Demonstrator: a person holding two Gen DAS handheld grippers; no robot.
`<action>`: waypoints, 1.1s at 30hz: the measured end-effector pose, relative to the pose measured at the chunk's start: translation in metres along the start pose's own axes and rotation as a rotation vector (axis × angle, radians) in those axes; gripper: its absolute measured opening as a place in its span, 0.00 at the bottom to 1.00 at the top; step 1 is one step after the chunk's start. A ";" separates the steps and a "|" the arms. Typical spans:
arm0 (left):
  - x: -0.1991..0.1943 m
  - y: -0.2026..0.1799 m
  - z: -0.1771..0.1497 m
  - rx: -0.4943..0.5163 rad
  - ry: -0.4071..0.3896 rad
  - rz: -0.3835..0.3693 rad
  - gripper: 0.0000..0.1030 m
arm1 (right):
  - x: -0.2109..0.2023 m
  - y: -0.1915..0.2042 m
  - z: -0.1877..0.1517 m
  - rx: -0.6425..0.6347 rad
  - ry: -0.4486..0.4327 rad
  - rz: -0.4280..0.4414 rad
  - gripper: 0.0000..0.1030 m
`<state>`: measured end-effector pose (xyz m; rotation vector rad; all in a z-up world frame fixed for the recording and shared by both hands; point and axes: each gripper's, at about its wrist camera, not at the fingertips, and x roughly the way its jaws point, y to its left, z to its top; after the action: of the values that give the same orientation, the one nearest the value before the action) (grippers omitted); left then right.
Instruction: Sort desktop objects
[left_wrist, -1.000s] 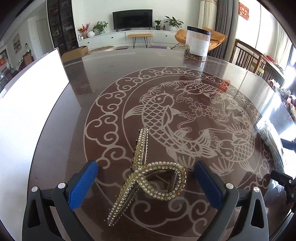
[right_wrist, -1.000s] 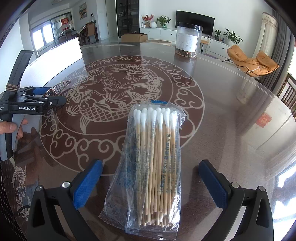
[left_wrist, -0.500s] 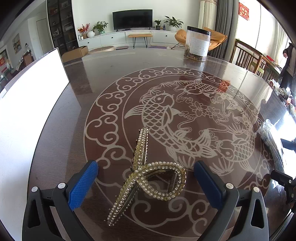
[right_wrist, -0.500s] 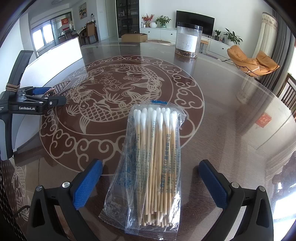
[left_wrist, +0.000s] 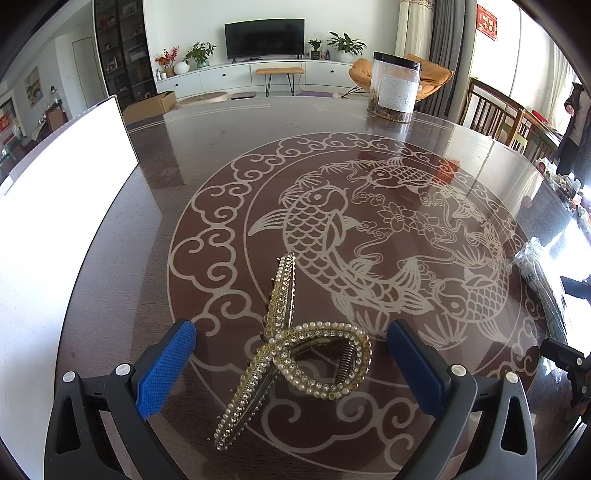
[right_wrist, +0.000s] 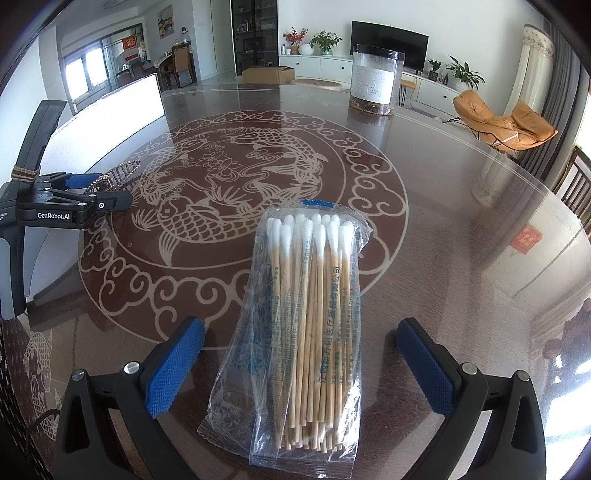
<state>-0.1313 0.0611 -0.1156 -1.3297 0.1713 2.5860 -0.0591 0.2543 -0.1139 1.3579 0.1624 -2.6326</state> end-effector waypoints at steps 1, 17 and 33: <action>0.000 0.001 0.000 0.000 0.000 0.000 1.00 | 0.000 0.000 0.000 0.000 0.000 0.000 1.00; -0.001 0.002 0.000 0.000 0.000 0.000 1.00 | 0.000 0.000 0.000 0.000 0.000 0.000 1.00; -0.001 0.001 0.000 0.000 0.000 0.000 1.00 | 0.000 0.000 0.000 0.000 0.000 0.000 1.00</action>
<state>-0.1312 0.0601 -0.1152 -1.3302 0.1714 2.5860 -0.0588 0.2545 -0.1143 1.3578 0.1626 -2.6321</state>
